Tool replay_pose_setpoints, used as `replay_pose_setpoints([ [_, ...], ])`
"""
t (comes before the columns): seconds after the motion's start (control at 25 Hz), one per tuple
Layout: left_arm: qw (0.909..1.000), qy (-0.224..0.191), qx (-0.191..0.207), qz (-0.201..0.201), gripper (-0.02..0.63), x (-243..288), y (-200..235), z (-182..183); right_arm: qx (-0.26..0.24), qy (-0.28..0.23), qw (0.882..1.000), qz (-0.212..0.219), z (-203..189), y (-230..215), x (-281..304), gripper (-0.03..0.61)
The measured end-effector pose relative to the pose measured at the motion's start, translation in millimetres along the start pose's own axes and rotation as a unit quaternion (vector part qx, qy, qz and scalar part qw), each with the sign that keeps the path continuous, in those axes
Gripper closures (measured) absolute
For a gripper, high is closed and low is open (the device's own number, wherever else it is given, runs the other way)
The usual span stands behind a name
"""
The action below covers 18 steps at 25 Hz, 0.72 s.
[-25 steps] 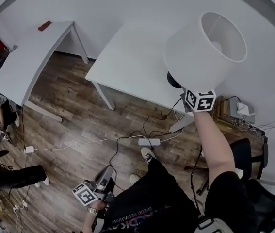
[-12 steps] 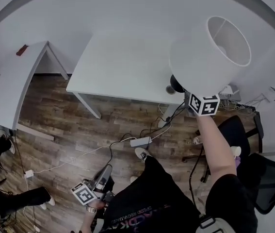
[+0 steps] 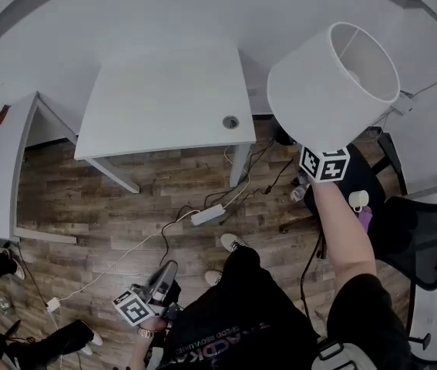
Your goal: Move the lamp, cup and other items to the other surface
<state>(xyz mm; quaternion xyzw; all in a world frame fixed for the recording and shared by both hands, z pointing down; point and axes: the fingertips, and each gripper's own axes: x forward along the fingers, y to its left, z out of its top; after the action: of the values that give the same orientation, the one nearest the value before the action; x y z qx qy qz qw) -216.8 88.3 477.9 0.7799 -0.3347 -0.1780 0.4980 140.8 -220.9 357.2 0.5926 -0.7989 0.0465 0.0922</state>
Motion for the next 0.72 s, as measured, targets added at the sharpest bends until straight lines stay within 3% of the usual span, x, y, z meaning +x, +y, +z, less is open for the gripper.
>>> replay_pose_setpoints([
  [0.32, 0.9983, 0.048, 0.002, -0.034, 0.617, 47, -10, -15, 0.02, 0.001, 0.997, -0.073, -14, -77, -61, 0.414],
  [0.72, 0.9882, 0.133, -0.004, -0.075, 0.617, 148, -47, -82, 0.025, 0.007, 0.99, -0.138, -35, -203, -139, 0.414],
])
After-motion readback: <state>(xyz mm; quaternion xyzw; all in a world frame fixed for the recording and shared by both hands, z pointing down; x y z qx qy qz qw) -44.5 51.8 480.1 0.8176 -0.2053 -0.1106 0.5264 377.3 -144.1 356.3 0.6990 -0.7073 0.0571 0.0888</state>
